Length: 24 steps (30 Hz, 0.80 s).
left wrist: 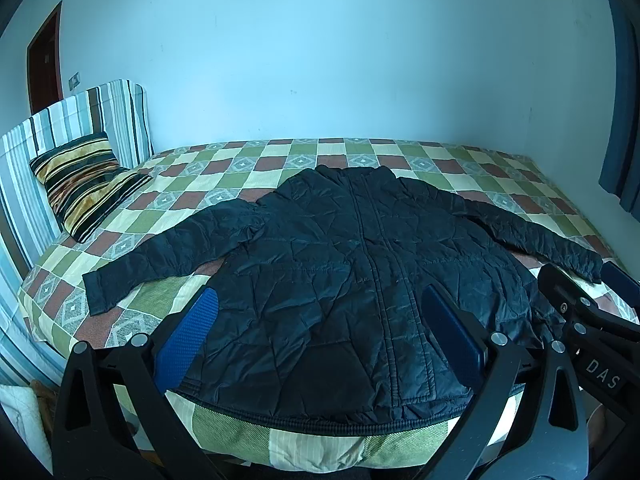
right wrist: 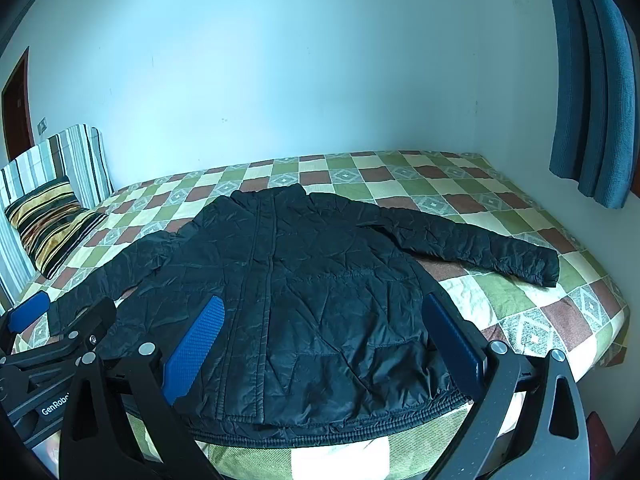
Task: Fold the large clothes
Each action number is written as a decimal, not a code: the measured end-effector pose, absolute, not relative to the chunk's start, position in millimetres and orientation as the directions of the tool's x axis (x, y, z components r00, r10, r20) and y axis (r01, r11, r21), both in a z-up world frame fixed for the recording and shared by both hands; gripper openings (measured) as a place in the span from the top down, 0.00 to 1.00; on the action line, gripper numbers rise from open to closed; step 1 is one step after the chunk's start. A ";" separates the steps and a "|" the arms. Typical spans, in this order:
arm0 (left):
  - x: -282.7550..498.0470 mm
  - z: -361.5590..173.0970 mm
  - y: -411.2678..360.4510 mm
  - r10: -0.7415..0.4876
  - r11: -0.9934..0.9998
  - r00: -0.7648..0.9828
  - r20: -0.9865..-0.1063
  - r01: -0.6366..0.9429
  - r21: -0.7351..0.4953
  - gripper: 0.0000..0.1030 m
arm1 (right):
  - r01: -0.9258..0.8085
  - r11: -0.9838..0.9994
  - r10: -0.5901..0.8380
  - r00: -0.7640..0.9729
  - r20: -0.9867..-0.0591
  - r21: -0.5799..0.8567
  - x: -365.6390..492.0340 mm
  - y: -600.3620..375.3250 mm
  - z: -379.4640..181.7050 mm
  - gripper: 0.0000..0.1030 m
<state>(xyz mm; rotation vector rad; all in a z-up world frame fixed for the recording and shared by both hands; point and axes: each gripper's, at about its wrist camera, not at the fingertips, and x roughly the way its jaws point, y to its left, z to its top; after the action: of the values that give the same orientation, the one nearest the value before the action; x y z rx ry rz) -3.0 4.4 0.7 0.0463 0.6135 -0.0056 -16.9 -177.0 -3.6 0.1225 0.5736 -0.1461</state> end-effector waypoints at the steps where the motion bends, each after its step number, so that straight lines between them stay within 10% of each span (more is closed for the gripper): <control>1: -3.1 0.6 4.2 0.010 0.999 0.818 -0.576 0.018 0.043 0.02 | 0.171 0.983 -0.102 0.829 -0.549 0.075 -14.1 -177.8 -6.2 0.05; 24: -3.5 -4.2 8.3 0.011 0.999 0.815 -0.579 0.015 0.039 0.02 | 0.168 0.983 -0.102 0.828 -0.552 0.071 -15.9 -174.2 -5.9 0.05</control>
<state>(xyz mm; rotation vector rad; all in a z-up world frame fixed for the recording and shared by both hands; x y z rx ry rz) -3.5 8.3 -4.2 0.0424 0.6177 -0.0022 -15.9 -174.2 -5.9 0.1185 0.5786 -0.1436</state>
